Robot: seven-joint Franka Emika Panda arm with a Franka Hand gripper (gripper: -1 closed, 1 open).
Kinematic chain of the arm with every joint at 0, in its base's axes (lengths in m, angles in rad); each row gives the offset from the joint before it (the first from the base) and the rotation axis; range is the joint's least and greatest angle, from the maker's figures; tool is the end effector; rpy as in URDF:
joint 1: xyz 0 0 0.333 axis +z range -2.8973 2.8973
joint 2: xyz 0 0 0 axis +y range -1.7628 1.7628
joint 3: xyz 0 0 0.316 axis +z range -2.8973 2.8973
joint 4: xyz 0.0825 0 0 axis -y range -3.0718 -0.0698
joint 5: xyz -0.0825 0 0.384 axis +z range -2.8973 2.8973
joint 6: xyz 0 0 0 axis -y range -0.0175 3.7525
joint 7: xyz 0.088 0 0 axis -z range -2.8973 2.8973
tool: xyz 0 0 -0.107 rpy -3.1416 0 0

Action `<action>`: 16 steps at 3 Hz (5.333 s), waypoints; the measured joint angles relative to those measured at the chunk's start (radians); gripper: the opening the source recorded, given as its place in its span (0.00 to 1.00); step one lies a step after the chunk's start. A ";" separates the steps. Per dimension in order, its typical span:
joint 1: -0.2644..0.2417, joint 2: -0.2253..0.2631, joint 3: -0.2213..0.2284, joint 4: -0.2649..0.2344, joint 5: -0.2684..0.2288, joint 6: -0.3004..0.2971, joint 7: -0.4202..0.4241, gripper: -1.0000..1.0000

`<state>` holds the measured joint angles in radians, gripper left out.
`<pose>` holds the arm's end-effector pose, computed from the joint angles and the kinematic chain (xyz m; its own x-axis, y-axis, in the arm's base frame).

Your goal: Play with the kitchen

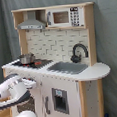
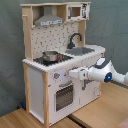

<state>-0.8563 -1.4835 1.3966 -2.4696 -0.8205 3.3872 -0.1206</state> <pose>0.3482 0.3669 0.3432 -0.0735 0.7357 -0.6734 0.0751 0.6773 0.7318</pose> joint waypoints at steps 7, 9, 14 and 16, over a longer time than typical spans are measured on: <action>0.004 0.002 -0.009 -0.027 0.001 0.026 0.633 0.00; 0.006 0.002 -0.010 -0.028 0.001 0.026 0.841 0.00; 0.013 0.002 -0.007 -0.026 0.001 0.025 1.150 1.00; 0.156 0.001 -0.096 -0.092 -0.009 -0.015 1.070 1.00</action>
<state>-0.7005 -1.4823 1.3010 -2.5617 -0.8297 3.3726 0.9495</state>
